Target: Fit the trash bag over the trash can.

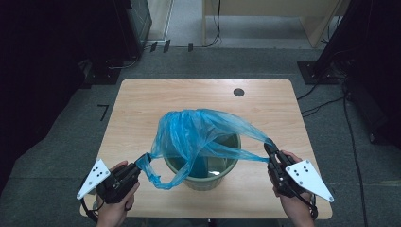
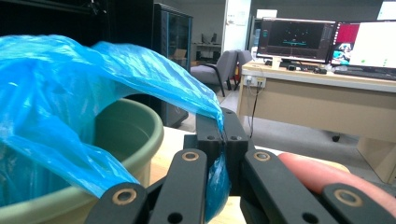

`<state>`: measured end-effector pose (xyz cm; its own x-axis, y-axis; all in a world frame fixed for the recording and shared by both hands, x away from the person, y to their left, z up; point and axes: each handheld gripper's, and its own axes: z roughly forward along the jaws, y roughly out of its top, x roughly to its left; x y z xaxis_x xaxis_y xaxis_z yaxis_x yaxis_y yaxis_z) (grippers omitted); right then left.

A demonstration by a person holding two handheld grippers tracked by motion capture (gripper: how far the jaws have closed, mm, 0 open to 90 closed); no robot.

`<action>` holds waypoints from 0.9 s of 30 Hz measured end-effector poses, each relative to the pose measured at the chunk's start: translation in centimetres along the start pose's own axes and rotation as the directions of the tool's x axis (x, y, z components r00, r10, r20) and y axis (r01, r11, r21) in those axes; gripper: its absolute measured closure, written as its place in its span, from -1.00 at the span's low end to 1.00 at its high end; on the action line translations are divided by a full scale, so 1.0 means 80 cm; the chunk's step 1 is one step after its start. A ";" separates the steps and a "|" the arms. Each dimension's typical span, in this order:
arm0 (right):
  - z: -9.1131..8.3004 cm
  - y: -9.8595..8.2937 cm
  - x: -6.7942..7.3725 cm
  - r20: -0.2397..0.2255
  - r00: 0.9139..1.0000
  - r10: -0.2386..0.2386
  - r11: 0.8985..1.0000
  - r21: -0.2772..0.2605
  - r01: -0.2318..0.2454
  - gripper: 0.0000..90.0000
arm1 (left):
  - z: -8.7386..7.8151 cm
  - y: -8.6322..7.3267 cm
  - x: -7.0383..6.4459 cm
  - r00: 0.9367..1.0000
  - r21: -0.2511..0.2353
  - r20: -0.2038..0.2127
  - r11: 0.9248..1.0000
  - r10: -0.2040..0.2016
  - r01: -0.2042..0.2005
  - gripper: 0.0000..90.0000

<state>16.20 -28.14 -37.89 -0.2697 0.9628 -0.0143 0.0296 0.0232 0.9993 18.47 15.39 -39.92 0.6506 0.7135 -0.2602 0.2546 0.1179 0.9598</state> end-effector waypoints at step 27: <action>0.022 -0.062 -0.008 0.014 1.000 0.003 0.988 0.155 -0.006 1.00 | 0.035 -0.054 0.001 0.999 0.124 0.022 0.992 -0.036 0.033 1.00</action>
<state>17.96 -28.41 -42.87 -0.2561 0.9666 -0.0114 0.1802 0.0593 0.9818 19.44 13.03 -44.40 0.6566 0.6935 -0.2966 0.3628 0.0543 0.9303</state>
